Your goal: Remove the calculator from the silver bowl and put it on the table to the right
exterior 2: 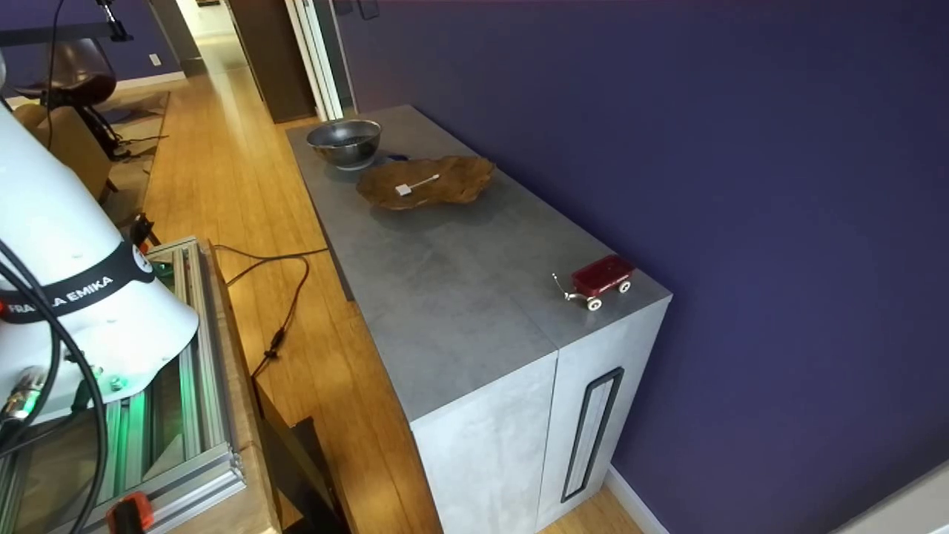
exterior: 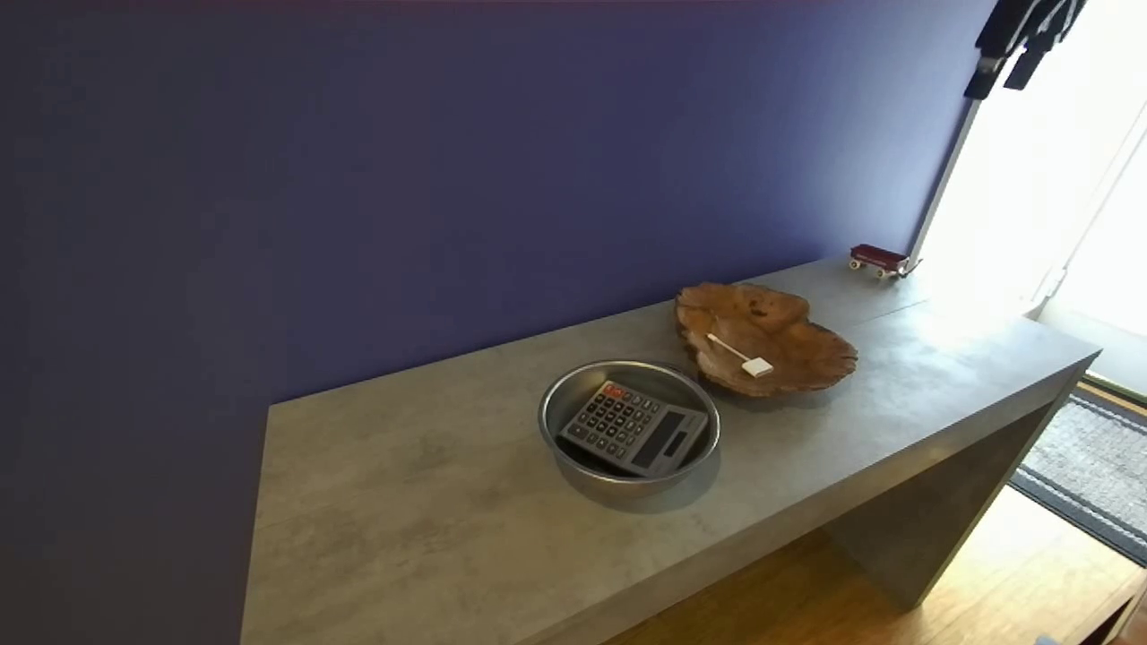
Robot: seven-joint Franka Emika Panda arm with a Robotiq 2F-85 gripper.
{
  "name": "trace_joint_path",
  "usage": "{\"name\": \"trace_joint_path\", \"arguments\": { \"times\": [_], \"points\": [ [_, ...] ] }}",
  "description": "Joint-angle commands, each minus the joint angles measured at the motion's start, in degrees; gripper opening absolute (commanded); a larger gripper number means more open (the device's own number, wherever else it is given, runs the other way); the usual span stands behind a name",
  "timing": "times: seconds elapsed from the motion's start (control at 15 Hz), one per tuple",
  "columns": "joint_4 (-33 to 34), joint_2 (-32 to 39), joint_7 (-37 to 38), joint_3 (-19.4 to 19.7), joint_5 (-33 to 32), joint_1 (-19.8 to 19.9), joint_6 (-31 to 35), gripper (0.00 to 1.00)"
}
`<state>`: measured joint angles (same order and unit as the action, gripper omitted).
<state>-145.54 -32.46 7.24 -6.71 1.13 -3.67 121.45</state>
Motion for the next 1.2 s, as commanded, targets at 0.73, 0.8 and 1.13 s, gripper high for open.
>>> {"name": "trace_joint_path", "arguments": {
  "times": [0.73, 0.8, 1.13],
  "points": [
    [0.0, 12.7, 9.3, -15.8, 7.7, -16.5, -0.9, 1.00],
    [1.2, 16.6, 12.7, -17.2, 8.4, -16.4, 0.4, 1.00],
    [5.8, 28.9, 23.3, -20.7, 13.2, -17.8, 10.2, 1.00]
  ]
}}
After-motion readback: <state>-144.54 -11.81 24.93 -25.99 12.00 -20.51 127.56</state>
